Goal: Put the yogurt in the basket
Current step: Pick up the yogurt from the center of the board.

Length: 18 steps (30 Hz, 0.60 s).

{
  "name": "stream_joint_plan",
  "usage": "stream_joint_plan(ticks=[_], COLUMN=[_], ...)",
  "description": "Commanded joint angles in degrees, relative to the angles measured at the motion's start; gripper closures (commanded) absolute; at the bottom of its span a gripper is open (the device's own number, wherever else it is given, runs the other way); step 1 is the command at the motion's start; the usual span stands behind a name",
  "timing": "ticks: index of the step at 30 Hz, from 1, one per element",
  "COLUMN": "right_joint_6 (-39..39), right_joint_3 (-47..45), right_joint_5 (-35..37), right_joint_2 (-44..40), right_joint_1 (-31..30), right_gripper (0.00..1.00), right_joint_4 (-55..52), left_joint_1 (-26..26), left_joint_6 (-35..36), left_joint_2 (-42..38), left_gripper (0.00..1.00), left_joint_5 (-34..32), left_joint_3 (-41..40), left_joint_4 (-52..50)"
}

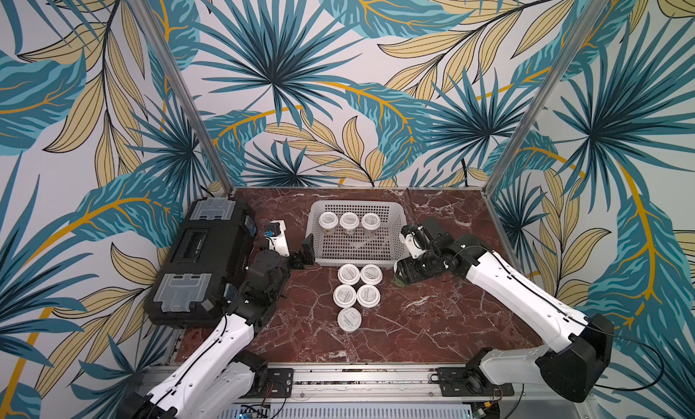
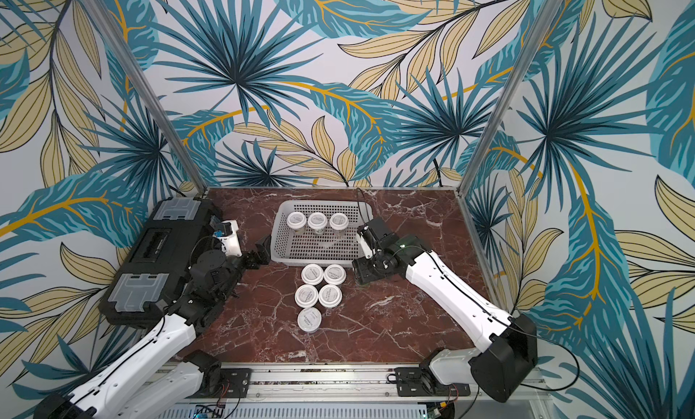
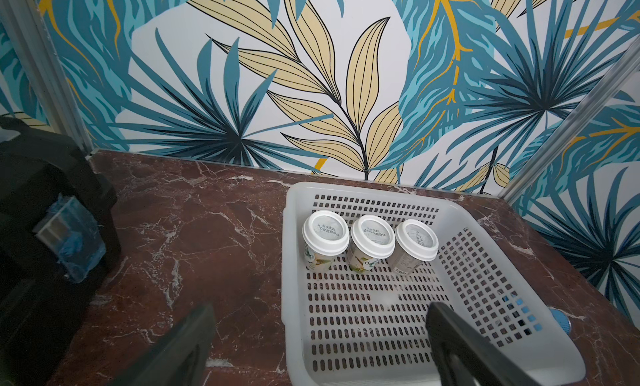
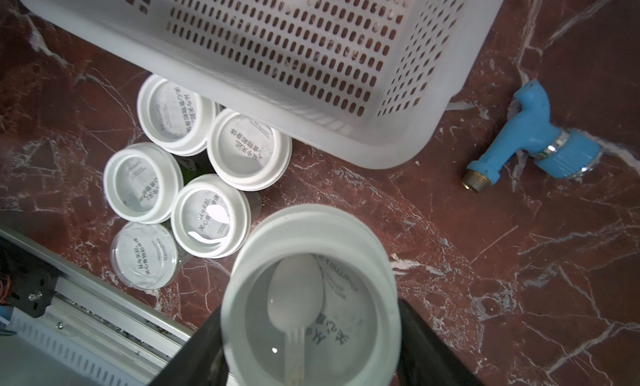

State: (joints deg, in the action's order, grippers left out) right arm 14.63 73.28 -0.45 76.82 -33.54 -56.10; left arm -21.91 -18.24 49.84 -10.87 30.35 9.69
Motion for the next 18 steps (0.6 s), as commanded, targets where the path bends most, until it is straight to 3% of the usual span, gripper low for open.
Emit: stream_joint_plan(ticks=[1,18], right_joint_6=[-1.1,-6.4], right_joint_3=[3.5,28.0], right_joint_5=[0.2,4.3], right_joint_2=[0.0,22.9], right_joint_1=[-0.2,4.7], right_gripper=[0.30,0.30], right_joint_4=[-3.4,-3.9], left_joint_1=[0.4,0.5], left_joint_6=[0.5,0.7], left_joint_2=[0.2,0.8], left_gripper=[0.01,0.01], left_joint_5=[0.7,0.8], left_joint_3=[-0.8,-0.7], left_joint_4=[1.1,1.4])
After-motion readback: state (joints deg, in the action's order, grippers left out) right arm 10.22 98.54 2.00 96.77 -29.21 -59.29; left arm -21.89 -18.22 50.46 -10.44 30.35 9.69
